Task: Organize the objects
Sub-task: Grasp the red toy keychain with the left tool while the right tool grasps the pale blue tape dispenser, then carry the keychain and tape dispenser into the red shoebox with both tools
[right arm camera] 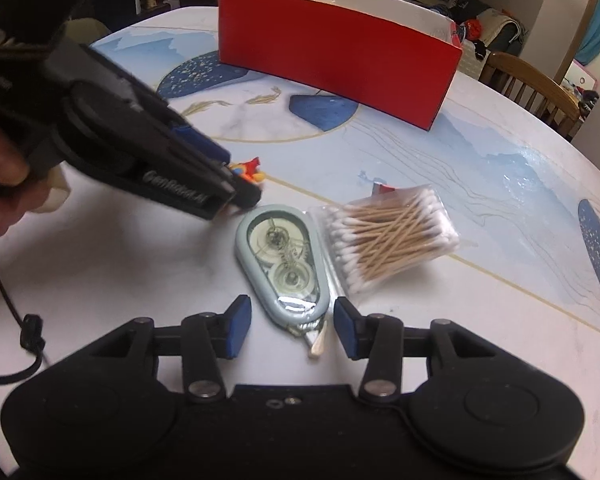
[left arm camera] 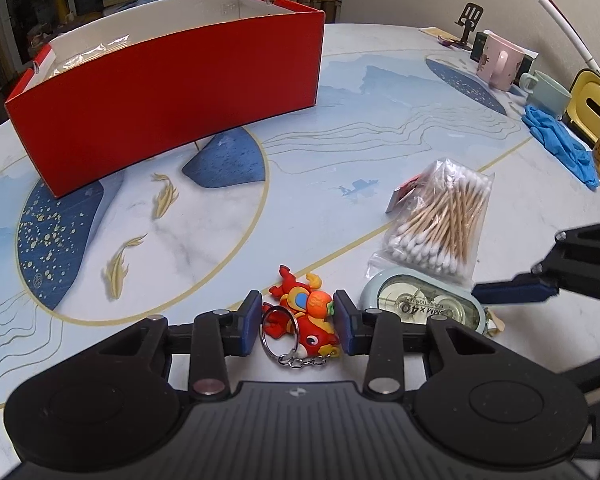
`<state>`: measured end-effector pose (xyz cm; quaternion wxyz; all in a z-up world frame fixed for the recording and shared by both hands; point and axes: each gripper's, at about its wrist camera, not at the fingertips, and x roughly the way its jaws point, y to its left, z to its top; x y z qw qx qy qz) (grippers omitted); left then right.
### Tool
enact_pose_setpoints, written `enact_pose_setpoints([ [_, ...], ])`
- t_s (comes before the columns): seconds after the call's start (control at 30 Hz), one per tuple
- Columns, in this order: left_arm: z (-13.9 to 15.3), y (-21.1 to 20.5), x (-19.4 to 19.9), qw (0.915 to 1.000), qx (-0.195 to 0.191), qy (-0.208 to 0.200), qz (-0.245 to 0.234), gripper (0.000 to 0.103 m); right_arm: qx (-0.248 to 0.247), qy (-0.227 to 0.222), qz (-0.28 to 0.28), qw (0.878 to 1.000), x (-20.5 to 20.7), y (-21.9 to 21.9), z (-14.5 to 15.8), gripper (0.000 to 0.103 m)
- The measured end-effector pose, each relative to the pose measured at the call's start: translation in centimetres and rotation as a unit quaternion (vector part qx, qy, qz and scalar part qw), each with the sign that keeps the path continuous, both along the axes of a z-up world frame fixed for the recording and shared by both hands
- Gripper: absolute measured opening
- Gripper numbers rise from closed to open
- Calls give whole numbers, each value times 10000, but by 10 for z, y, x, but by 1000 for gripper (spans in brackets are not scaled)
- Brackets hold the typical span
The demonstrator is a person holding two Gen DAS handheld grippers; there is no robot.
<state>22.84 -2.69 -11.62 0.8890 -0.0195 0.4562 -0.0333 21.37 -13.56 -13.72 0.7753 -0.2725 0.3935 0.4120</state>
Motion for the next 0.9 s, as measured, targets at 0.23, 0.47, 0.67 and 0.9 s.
enact_pose_setpoints([
  [0.23, 1, 2, -6, 10000, 49, 17, -9, 37, 299, 388, -182, 9986, 14, 6, -3, 50],
  [0.47, 3, 4, -12, 9998, 27, 92, 159, 36, 350, 474, -304, 9978, 12, 10, -1, 45],
  [0.67, 14, 14, -20, 9988, -283, 25, 408, 36, 533, 544, -499, 9958, 11, 8, 11, 41],
  [0.9, 28, 22, -30, 9971, -518, -70, 556, 36, 691, 448, -526, 9952, 6, 8, 28, 41],
])
